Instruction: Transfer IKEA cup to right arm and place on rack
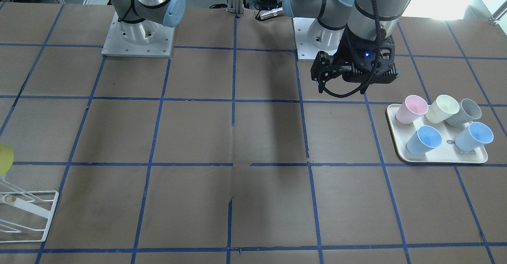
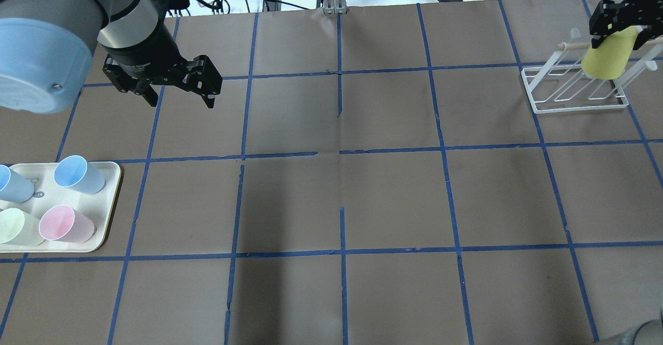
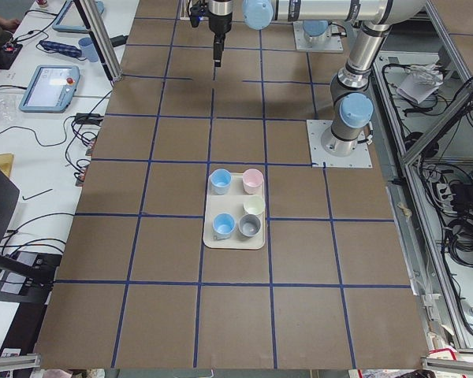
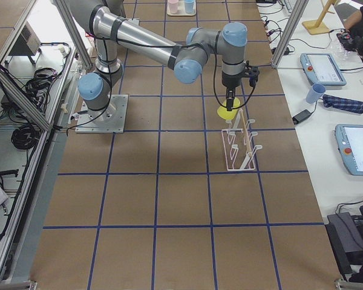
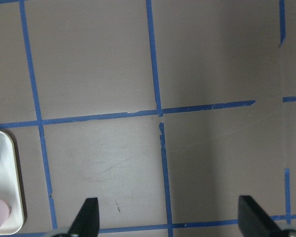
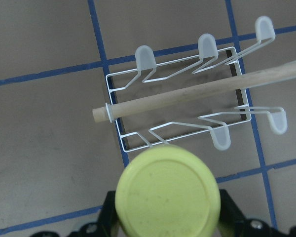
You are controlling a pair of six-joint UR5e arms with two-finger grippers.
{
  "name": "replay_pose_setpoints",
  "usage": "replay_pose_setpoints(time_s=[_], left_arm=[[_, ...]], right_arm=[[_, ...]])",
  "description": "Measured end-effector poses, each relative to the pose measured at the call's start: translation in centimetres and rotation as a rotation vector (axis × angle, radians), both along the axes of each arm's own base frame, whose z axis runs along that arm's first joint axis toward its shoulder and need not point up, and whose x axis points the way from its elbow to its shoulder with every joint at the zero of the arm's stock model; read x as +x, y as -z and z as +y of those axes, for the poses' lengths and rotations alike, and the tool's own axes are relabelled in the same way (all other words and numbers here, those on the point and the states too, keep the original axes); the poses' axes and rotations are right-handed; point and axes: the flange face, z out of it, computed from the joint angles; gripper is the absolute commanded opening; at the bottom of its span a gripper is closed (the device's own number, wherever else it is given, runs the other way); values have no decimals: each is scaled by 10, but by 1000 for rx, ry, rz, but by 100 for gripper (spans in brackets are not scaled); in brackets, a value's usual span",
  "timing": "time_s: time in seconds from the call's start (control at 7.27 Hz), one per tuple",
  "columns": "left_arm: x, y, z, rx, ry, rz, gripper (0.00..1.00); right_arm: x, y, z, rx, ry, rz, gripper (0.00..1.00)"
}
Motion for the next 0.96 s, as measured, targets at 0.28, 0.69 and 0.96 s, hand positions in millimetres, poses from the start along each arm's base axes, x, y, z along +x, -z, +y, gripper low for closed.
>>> replay_pose_setpoints(time_s=[0.28,0.69,0.96], left_arm=[[7,2,-1,-17,-16,29,100],[23,-7,4,30,39,40,100],[24,-7,6,41,43,62,100]], right_arm=[[-3,18,-11,-27,-5,-4,1],[-3,30,-20,-51,-16,-30,11],[-3,38,-22,-42,-38,-31,51]])
